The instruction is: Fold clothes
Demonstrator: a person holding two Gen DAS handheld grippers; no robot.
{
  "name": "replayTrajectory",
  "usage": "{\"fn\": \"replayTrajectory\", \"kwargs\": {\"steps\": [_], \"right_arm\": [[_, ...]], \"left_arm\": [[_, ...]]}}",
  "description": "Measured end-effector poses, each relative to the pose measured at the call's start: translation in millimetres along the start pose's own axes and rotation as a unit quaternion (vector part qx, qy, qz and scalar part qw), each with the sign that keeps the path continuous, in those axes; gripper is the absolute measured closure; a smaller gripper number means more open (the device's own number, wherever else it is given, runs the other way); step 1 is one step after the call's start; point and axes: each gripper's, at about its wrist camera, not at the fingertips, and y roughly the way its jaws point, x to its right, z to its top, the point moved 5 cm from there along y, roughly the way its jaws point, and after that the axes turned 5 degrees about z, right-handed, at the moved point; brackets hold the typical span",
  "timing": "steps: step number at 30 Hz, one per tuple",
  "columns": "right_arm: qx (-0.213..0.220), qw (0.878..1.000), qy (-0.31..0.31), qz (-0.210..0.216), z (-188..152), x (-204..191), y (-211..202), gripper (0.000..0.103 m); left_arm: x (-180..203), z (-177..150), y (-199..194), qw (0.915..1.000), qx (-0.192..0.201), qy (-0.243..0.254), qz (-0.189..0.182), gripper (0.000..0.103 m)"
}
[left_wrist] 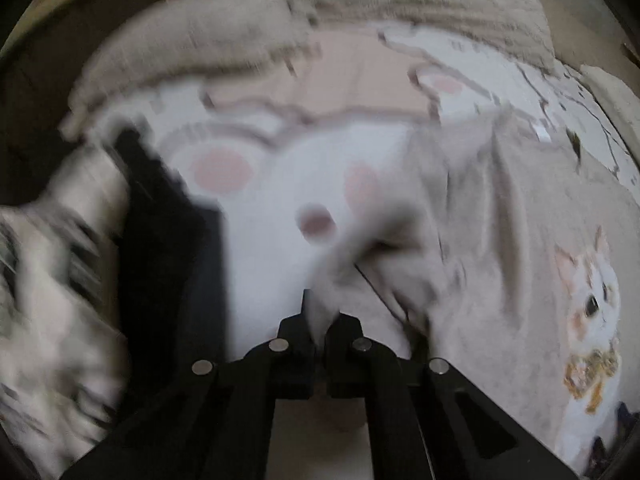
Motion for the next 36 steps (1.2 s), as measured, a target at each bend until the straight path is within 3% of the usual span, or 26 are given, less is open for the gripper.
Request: {"fn": "replayTrajectory", "kwargs": {"steps": [4,7,9,11,12,14,18,22,25,30,34,36], "right_arm": [[-0.001,1.0,-0.001,-0.002,1,0,0,0.024],[-0.001,1.0,-0.003,-0.003,1,-1,1,0.023],[-0.001,1.0,-0.005,-0.006,0,-1,2,0.023],[-0.001,1.0,-0.007,-0.009,0,-2,2,0.023],[-0.001,1.0,-0.007,-0.01,0,-2,2,0.023],[-0.002,1.0,-0.007,-0.009,1,-3,3,0.023],[-0.013,1.0,0.008,-0.002,6,2,-13,0.023],[0.033,0.997,0.07,0.011,0,28,-74,0.023],[0.047,0.991,0.127,0.008,-24,62,-120,0.024],[0.02,0.978,0.208,0.006,-91,103,-166,0.044],[0.002,0.966,0.257,0.02,-137,102,-183,0.044],[0.01,0.968,0.249,0.022,-146,86,-191,0.044]], "left_arm": [[-25,58,-33,0.9944,0.073,0.012,0.075,0.099],[-40,84,-28,0.9934,0.062,0.001,0.096,0.093],[-46,85,-18,0.9931,0.042,-0.012,0.109,0.082],[-49,81,-12,0.9925,0.032,-0.023,0.116,0.051],[-50,78,-13,0.9926,0.036,-0.028,0.112,0.045],[-47,64,-22,0.9941,0.047,-0.028,0.094,0.043],[-28,12,-58,0.9979,0.059,0.002,0.027,0.043],[-22,-70,-111,0.9955,0.08,0.035,-0.036,0.043],[-23,-136,-139,0.9928,0.084,0.041,-0.075,0.043],[-24,-246,-160,0.9915,0.068,0.047,-0.101,0.043],[-23,-313,-161,0.9914,0.039,0.038,-0.119,0.043],[-21,-337,-160,0.9908,0.021,0.022,-0.132,0.043]]}}
